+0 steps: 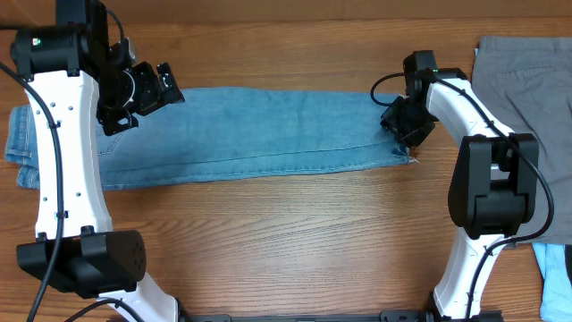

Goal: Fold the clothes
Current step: 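Grasp the frayed hem with the right gripper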

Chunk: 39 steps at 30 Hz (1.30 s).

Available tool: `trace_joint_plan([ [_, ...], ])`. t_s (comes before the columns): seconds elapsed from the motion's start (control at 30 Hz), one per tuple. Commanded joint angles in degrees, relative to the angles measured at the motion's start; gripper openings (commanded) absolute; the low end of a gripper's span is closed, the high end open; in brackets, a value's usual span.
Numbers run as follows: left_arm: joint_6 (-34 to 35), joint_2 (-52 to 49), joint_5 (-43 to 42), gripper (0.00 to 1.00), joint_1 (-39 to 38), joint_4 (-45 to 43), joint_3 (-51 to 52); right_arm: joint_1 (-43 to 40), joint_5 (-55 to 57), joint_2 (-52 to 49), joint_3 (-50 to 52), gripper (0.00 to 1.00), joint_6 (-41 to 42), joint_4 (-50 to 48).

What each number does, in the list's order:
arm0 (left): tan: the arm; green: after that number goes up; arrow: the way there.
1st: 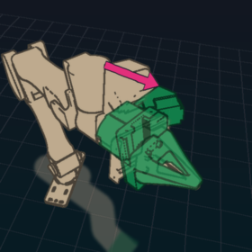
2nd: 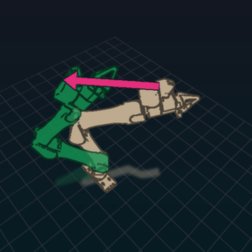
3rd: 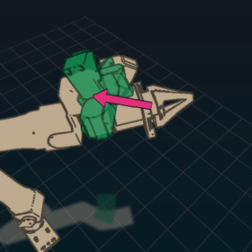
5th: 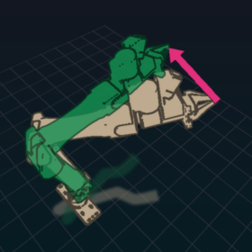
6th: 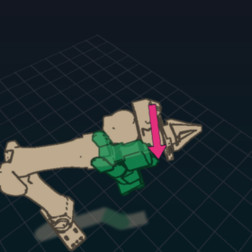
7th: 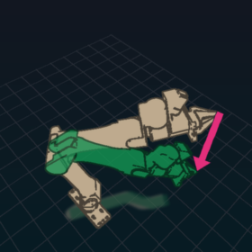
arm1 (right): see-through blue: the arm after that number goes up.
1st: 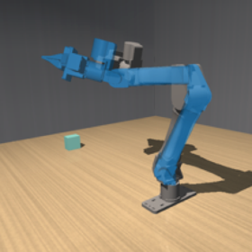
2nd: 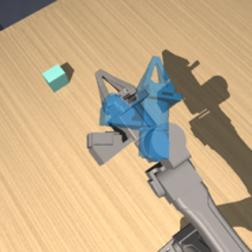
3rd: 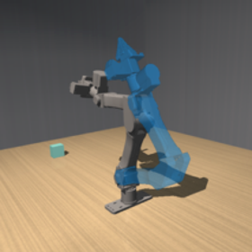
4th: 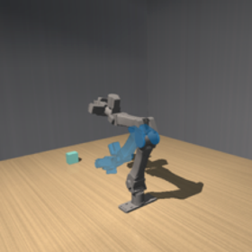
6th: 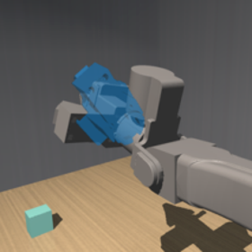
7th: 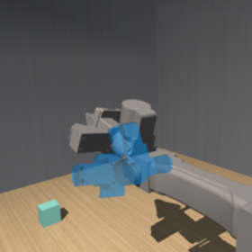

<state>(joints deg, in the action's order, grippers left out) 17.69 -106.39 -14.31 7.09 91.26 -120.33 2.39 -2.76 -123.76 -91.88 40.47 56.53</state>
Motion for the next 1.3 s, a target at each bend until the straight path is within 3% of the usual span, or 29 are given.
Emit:
trace_joint_plan([
  [0.0,0.11,1.03,-0.09,1.0,-0.37,-0.02,0.2,0.17,-0.31,-0.5,-1.46,0.37,0.09,-0.28],
  [0.03,0.09,1.03,-0.09,1.0,-0.39,0.0,0.2,0.17,-0.31,-0.5,-1.46,0.31,0.09,-0.28],
  [0.17,0.09,1.03,-0.09,0.99,-0.37,0.2,0.2,0.17,-0.28,-0.5,-1.46,0.26,0.09,-0.46],
  [0.2,0.11,1.03,-0.09,1.0,-0.37,0.17,0.2,0.17,-0.28,-0.5,-1.46,0.16,0.09,-0.52],
  [0.3,0.07,1.03,-0.09,1.0,-0.37,0.2,0.2,0.17,-0.31,-0.5,-1.46,0.11,0.09,-0.48],
  [0.33,-0.09,1.03,-0.07,1.0,-0.37,0.17,0.2,0.17,-0.33,-0.5,-1.46,0.04,0.11,-0.46],
  [0.63,-0.35,1.03,-0.09,1.0,-0.37,0.0,0.2,0.11,-0.33,0.48,-1.79,0.04,3.06,1.4],
  [0.97,-0.33,1.03,-0.09,1.0,-0.37,-0.02,0.2,0.11,0.44,9.29,-1.9,0.04,2.82,7.98],
  [1.27,-0.37,1.03,-0.09,1.0,-0.37,0.0,0.2,0.11,2.78,9.4,-1.9,0.04,2.86,12.9],
])
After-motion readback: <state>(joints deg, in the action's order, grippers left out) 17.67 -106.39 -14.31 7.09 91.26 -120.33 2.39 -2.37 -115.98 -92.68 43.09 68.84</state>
